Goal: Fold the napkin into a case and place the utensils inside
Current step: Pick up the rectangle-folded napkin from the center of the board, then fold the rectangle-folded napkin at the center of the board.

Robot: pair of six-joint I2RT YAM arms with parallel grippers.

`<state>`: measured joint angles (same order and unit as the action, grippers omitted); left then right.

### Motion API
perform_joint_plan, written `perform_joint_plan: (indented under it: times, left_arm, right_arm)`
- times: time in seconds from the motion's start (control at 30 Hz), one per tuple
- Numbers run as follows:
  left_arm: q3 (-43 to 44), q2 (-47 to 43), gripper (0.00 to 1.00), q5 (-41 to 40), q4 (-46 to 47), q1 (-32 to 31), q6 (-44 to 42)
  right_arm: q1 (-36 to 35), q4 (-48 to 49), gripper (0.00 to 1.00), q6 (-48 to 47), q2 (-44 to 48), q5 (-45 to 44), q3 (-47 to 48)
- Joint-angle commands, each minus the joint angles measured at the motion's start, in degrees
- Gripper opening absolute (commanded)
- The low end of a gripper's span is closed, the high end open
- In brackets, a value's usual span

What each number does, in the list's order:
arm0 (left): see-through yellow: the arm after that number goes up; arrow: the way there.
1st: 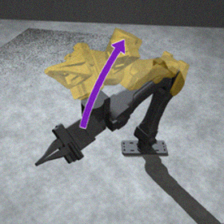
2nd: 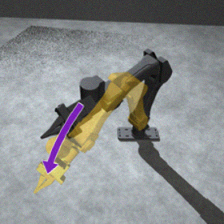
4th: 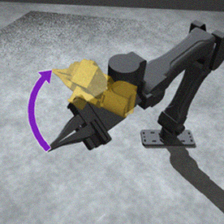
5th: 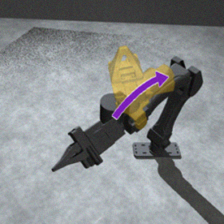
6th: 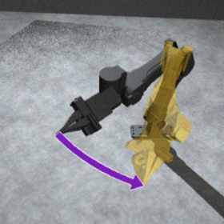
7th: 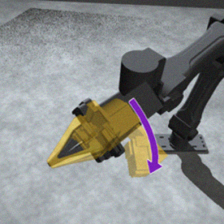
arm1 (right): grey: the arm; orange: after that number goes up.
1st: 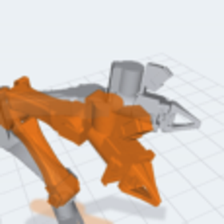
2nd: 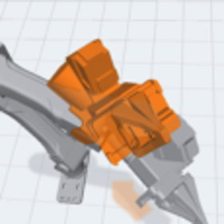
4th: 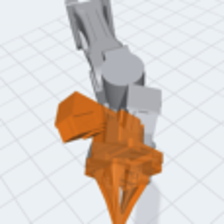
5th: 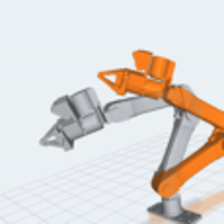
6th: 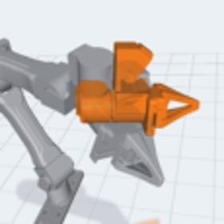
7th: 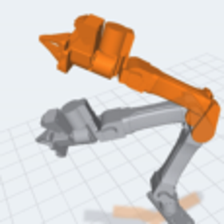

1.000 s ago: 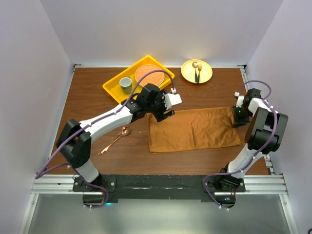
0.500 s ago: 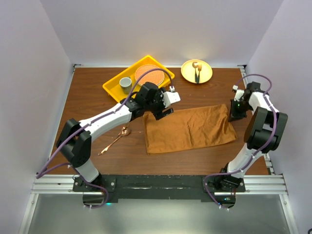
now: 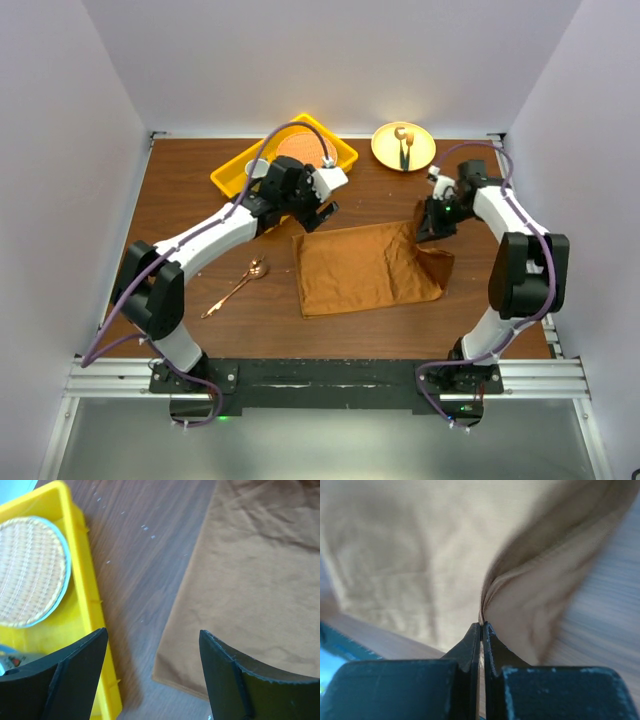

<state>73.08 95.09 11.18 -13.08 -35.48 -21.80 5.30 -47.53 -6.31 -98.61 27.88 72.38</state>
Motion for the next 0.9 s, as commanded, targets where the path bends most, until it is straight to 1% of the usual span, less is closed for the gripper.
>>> perform_joint_plan:
  times: [0.0, 0.03, 0.17, 0.2, 0.33, 0.4, 0.53, 0.6, 0.83, 0.87]
  left_arm:
    - [1.2, -2.6, 0.79, 0.1, 0.3, 3.2, 5.0]
    - [0.8, -2.9, 0.79, 0.3, 0.0, 3.9, 5.4]
    - [-1.3, -5.7, 0.8, 0.0, -0.2, 5.2, 5.8]
    - [-2.1, -6.2, 0.8, -0.1, -0.4, 5.5, 5.7]
    - [-4.2, -8.4, 0.81, -0.4, -0.7, 7.5, 5.6]
    - [-5.3, -9.5, 0.81, -0.2, -0.6, 8.5, 5.7]
    - [-6.8, -10.8, 0.81, 0.2, -0.5, 9.7, 5.5]
    - [-7.6, -11.4, 0.81, 0.6, -0.2, 10.3, 5.5]
    - [-9.6, -13.3, 0.81, 1.5, 0.8, 11.9, 6.0]
    - [-9.9, -13.4, 0.81, 1.7, 0.9, 12.0, 6.1]
  right_arm:
    - [-4.9, 6.8, 0.0, 9.6, -1.1, 7.0, 0.0]
    - [-8.4, 8.1, 0.0, 10.9, -1.7, 7.8, 0.1]
    - [-15.7, 14.3, 0.0, 16.8, -6.1, 9.7, 2.6]
    - [-18.8, 15.3, 0.0, 19.0, -6.9, 9.8, 2.9]
    - [-25.5, 21.7, 0.0, 23.8, -9.8, 9.1, 3.9]
    - [-28.2, 23.1, 0.0, 25.5, -12.2, 7.7, 4.4]
    - [-29.7, 22.7, 0.0, 25.6, -16.8, 4.8, 5.7]
    - [-29.8, 21.5, 0.0, 23.6, -18.0, 3.9, 5.4]
    - [-29.7, 14.8, 0.0, 15.9, -15.8, 0.9, 2.5]
    - [-29.7, 13.4, 0.0, 12.7, -15.7, 0.3, 2.4]
